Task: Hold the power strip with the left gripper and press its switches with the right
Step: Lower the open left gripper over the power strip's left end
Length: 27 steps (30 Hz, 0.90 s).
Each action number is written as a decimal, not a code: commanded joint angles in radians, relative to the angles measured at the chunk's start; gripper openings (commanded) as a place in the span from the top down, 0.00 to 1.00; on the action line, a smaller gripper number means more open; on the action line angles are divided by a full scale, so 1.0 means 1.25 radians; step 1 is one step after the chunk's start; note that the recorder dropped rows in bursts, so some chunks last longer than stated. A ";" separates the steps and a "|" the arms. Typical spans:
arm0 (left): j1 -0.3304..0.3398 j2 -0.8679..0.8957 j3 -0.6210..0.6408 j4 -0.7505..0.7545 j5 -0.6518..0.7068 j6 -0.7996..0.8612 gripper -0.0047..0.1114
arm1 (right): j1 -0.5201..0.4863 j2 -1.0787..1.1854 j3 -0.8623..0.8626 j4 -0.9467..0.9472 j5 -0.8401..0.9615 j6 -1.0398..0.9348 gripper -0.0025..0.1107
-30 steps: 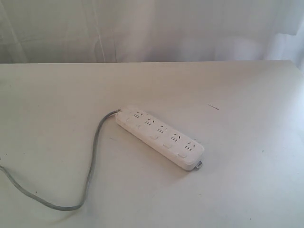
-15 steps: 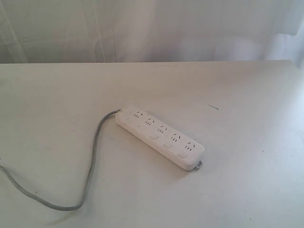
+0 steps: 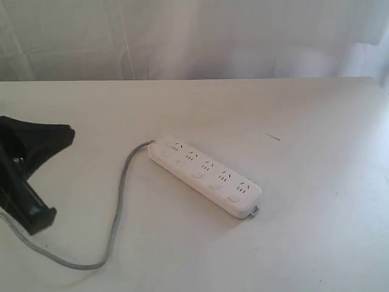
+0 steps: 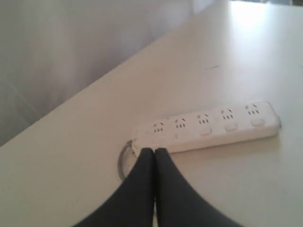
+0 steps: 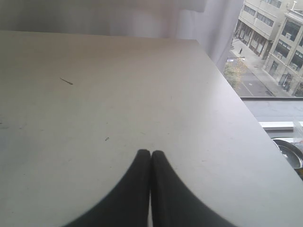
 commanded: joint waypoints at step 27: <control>-0.193 0.501 -0.432 -0.111 0.382 0.742 0.96 | 0.002 -0.005 0.004 -0.006 -0.006 -0.002 0.98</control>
